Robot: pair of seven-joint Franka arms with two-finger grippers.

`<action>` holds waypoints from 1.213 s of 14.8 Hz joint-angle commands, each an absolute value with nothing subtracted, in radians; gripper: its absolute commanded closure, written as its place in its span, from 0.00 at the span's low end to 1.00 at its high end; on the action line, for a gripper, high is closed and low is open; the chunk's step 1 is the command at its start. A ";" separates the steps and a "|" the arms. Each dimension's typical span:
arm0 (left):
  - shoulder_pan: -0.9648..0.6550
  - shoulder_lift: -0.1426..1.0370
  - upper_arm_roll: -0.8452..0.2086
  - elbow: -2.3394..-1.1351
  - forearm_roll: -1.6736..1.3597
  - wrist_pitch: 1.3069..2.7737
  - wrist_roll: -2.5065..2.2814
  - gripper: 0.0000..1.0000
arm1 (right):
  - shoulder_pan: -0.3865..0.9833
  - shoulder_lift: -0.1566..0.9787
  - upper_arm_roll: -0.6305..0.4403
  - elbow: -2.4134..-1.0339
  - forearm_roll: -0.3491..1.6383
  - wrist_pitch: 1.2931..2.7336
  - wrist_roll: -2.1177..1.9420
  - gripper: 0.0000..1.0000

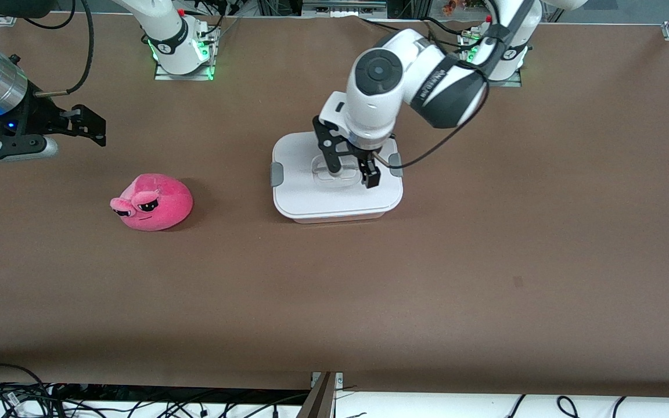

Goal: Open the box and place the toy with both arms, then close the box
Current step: 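Lower the left gripper and grasp the lid handle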

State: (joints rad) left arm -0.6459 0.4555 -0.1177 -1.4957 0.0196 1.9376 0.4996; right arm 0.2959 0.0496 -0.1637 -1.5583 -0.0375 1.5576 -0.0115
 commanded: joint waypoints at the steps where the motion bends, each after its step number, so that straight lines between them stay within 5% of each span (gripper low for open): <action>1: -0.676 0.478 -0.107 -1.506 0.084 1.989 0.535 0.00 | 0.302 0.058 -0.164 -1.534 -0.052 1.555 -0.018 0.00; 14: -0.732 0.538 -0.106 -1.506 0.141 2.056 0.520 0.00 | 0.302 0.058 -0.164 -1.534 -0.058 1.555 -0.018 0.00; 16: -0.732 0.540 -0.106 -1.506 0.140 2.054 0.526 0.30 | 0.304 0.058 -0.164 -1.534 -0.058 1.555 -0.018 0.00; 17: -0.733 0.540 -0.106 -1.506 0.140 2.052 0.520 0.61 | 0.307 0.058 -0.164 -1.534 -0.060 1.555 -0.018 0.00; 18: -0.733 0.538 -0.107 -1.506 0.140 2.049 0.520 0.69 | 0.307 0.058 -0.164 -1.534 -0.060 1.555 -0.018 0.00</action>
